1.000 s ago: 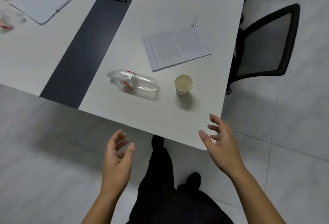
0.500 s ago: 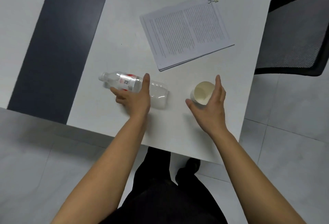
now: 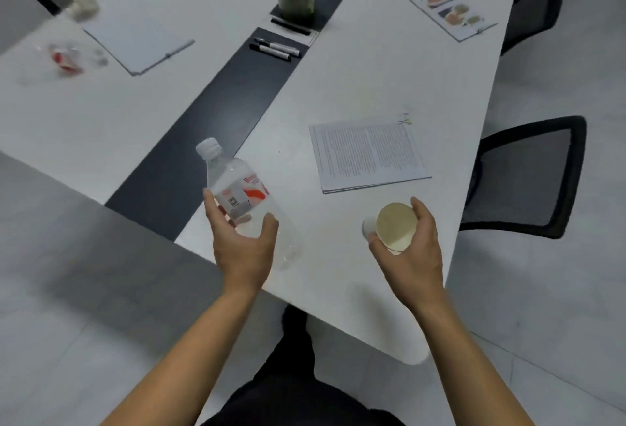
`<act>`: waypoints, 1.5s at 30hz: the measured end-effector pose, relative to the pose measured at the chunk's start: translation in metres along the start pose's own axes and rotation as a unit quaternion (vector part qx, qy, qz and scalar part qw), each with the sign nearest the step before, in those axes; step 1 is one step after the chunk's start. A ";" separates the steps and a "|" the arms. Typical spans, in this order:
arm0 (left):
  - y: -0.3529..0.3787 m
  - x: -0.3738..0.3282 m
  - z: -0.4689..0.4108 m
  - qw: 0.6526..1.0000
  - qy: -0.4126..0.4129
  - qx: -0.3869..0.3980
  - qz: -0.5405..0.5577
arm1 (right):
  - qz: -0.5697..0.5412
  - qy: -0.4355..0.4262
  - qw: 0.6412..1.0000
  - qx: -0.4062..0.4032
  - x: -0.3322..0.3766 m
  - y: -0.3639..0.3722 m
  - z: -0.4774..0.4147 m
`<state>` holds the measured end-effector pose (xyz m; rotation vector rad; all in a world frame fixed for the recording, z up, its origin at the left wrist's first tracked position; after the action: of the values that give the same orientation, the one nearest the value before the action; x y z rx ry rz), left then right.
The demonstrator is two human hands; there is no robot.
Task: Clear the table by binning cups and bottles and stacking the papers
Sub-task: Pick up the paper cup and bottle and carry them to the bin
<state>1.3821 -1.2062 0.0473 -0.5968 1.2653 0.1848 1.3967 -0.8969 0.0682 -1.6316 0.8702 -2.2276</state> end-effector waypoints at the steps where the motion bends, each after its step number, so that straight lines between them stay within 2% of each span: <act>1: -0.020 -0.012 0.016 0.999 0.023 -0.016 0.021 | -0.013 -0.026 1.000 -0.003 0.011 -0.009 0.016; 5: -0.102 -0.036 0.109 0.987 0.106 -0.075 0.089 | -0.057 -0.123 0.991 0.018 0.028 -0.031 0.094; 7: -0.140 -0.026 0.167 0.981 0.117 -0.115 0.100 | -0.063 -0.171 0.982 0.052 0.023 -0.033 0.135; 11: -0.218 0.031 0.287 0.965 0.068 -0.248 0.047 | -0.039 -0.233 0.960 0.148 -0.004 -0.013 0.206; 15: -0.297 0.085 0.400 0.930 0.002 -0.367 0.007 | -0.040 -0.262 0.930 0.256 -0.010 0.024 0.272; 21: -0.416 0.126 0.503 0.865 -0.009 -0.502 0.003 | -0.034 -0.355 0.861 0.363 0.047 0.089 0.380; 30: -0.577 0.212 0.551 0.792 -0.045 -0.609 0.013 | 0.022 -0.439 0.752 0.491 0.132 0.293 0.552; 34: -0.652 0.226 0.547 0.776 -0.053 -0.627 0.025 | 0.037 -0.461 0.713 0.526 0.170 0.359 0.619; 40: -0.746 0.240 0.496 0.786 -0.063 -0.615 0.002 | 0.033 -0.465 0.713 0.523 0.228 0.440 0.661; 45: -0.825 0.283 0.414 0.793 -0.071 -0.605 0.014 | 0.022 -0.442 0.725 0.527 0.280 0.551 0.678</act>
<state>2.1863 -1.7351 0.1182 -1.6216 0.8785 1.0961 1.8489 -1.6951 0.0929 -1.6018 -0.5441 -1.0989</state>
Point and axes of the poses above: each hand's wrist, its own z-axis away from the middle knuckle, its own y-axis out of the palm, x = y × z, the point moved 10 cm from there along -z, towards the middle knuckle, and after that the axes turned 1 degree about x, right-handed, at the moved point
